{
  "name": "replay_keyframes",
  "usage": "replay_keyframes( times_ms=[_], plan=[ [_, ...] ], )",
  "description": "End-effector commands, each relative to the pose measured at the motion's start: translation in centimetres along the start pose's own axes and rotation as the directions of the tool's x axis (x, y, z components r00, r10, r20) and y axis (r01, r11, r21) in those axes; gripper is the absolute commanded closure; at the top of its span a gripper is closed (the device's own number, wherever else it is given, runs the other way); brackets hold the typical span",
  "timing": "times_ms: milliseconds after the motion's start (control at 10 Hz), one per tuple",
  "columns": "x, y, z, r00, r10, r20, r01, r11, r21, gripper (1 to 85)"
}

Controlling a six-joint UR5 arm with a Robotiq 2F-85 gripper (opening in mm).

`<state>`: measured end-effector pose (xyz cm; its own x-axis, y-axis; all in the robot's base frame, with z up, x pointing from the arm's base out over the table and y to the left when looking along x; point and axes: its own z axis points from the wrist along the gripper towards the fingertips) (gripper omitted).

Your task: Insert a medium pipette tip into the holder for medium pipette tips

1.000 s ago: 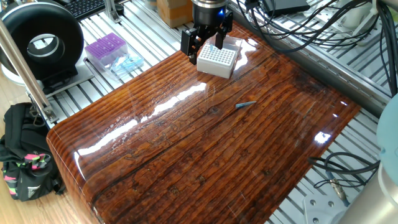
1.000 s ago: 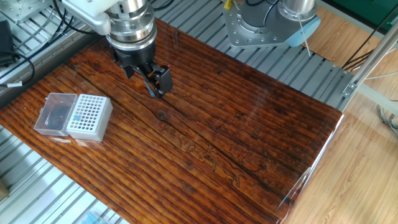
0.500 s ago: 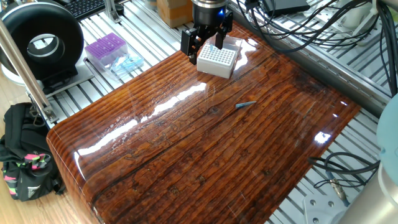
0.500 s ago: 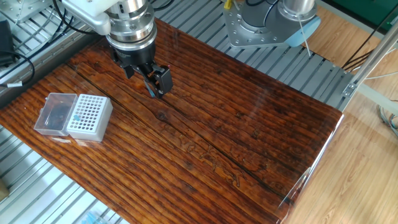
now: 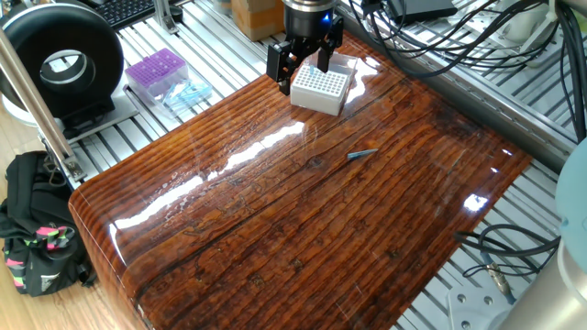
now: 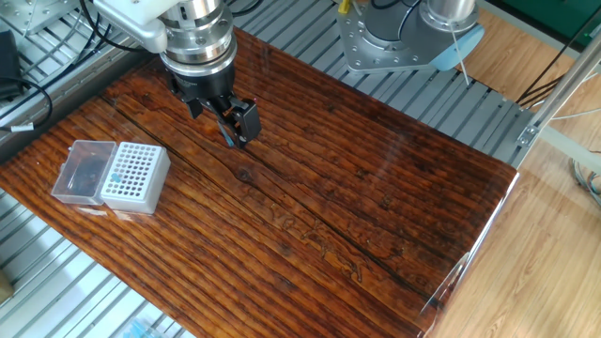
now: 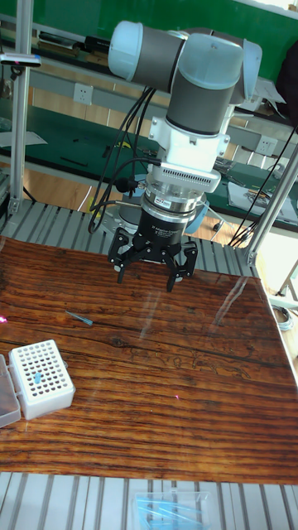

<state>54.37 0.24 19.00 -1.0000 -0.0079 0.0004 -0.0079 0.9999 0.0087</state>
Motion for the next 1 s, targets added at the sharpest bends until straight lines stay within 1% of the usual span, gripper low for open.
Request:
replay_keyframes(
  times_ms=[0, 400, 700, 900],
  plan=[
    [0.8, -3.1, -0.1, 0.999, -0.02, -0.035, 0.025, 0.991, 0.131, 84.7],
    [0.8, -3.1, 0.0, 0.999, -0.018, -0.032, 0.022, 0.991, 0.135, 84.7],
    [0.9, -2.9, 0.3, 0.999, -0.025, -0.035, 0.029, 0.991, 0.127, 84.7],
    [1.3, -2.7, 0.9, 0.996, -0.07, -0.057, 0.077, 0.989, 0.126, 84.7]
  ],
)
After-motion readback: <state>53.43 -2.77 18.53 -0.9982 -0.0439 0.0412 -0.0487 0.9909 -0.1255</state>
